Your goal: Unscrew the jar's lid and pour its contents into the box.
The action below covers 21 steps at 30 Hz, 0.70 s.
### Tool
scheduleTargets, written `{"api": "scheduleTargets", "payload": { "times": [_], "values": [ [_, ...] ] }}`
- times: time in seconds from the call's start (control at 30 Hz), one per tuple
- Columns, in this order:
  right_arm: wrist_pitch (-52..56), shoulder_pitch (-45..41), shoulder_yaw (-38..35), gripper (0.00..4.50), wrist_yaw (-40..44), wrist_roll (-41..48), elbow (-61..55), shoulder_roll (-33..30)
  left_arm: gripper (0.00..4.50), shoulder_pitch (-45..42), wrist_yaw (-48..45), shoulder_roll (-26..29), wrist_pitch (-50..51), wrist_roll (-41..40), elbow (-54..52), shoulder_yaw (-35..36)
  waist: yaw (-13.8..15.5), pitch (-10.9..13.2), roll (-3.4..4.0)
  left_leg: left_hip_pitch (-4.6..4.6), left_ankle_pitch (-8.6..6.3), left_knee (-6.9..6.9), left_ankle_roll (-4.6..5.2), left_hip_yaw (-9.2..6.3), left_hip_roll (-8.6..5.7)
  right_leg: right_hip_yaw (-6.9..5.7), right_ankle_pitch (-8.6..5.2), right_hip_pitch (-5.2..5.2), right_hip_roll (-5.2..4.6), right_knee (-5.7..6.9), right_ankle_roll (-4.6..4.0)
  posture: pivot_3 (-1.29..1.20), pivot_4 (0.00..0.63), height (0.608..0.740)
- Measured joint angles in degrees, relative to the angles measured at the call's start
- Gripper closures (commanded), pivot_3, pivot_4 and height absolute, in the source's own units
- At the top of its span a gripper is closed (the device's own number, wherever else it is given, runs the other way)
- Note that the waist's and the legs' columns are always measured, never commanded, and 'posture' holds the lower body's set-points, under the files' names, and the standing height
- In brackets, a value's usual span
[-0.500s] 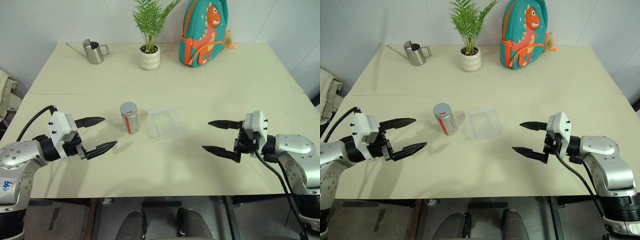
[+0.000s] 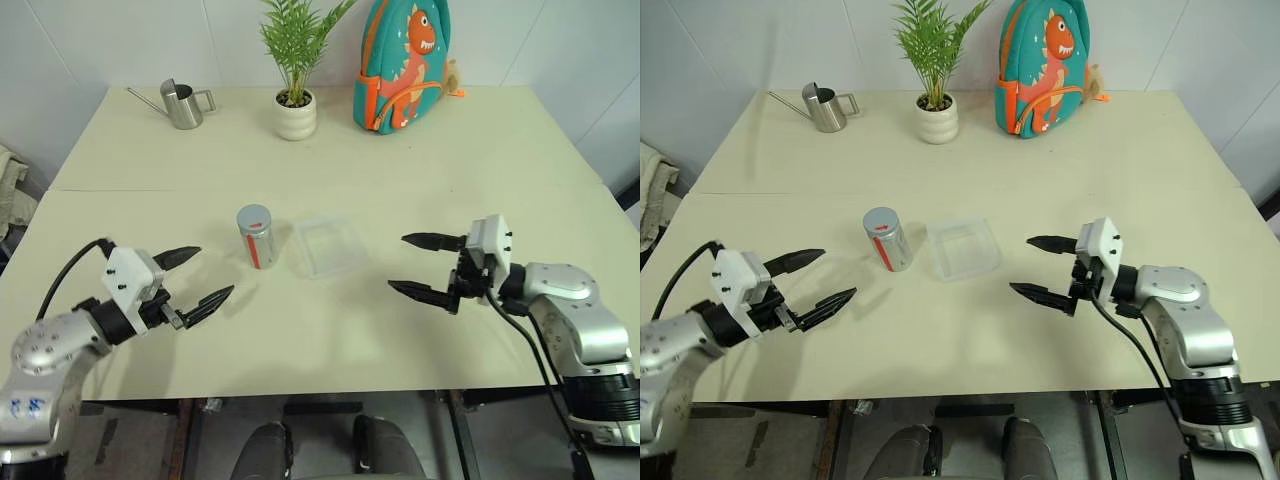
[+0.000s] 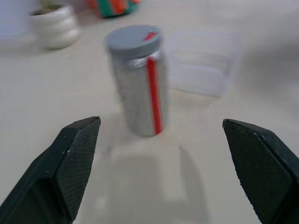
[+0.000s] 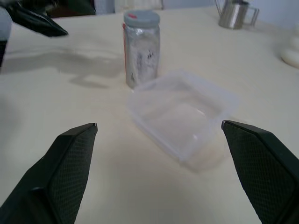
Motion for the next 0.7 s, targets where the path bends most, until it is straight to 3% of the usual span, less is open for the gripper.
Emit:
{"api": "scheduleTargets", "payload": {
  "times": [0.13, 0.27, 0.5, 0.7],
  "values": [
    [0.0, -5.1, 2.3, 0.0, -1.0, 0.0, 0.4, 4.1, 0.04, 2.6, 10.4, -7.9, 0.7, 5.0, -5.5, -2.1, 0.4, 0.0, 0.0, 0.0, 0.01, 0.08, 0.04, -0.01, -0.07, -0.04, 0.01, 0.0, 0.07, -0.1, 0.03, 0.0, 0.15, 0.74],
    [-1.9, -7.5, 4.0, 0.0, -1.3, -0.8, 2.4, 6.3, 0.04, -0.9, 19.5, -15.0, 0.6, 10.9, -4.8, -6.6, 1.5, 0.0, -0.01, 0.0, -0.06, 0.21, 0.28, -0.05, -0.14, -0.06, 0.07, 0.04, 0.07, -0.02, 0.03, 0.0, 0.15, 0.74],
    [-1.7, -9.2, 4.2, 0.0, -1.9, -0.9, 2.4, 7.5, 0.04, -11.0, 24.4, -18.9, -1.2, 17.4, 3.4, -14.8, 1.5, 0.0, 0.0, 0.0, 0.06, 0.22, 0.1, -0.01, -0.12, -0.04, 0.12, 0.02, 0.17, 0.04, 0.05, 0.0, 0.15, 0.74],
    [-1.5, -9.2, 4.2, 0.0, -2.3, -0.9, 2.3, 7.5, 0.04, -14.1, 25.5, -21.0, -2.4, 20.2, 8.0, -19.4, 1.3, 0.0, 0.0, -0.04, 0.02, 0.19, 0.09, 0.14, -0.09, -0.06, 0.13, 0.0, 0.21, 0.05, 0.08, 0.0, 0.15, 0.74]
  ]
}}
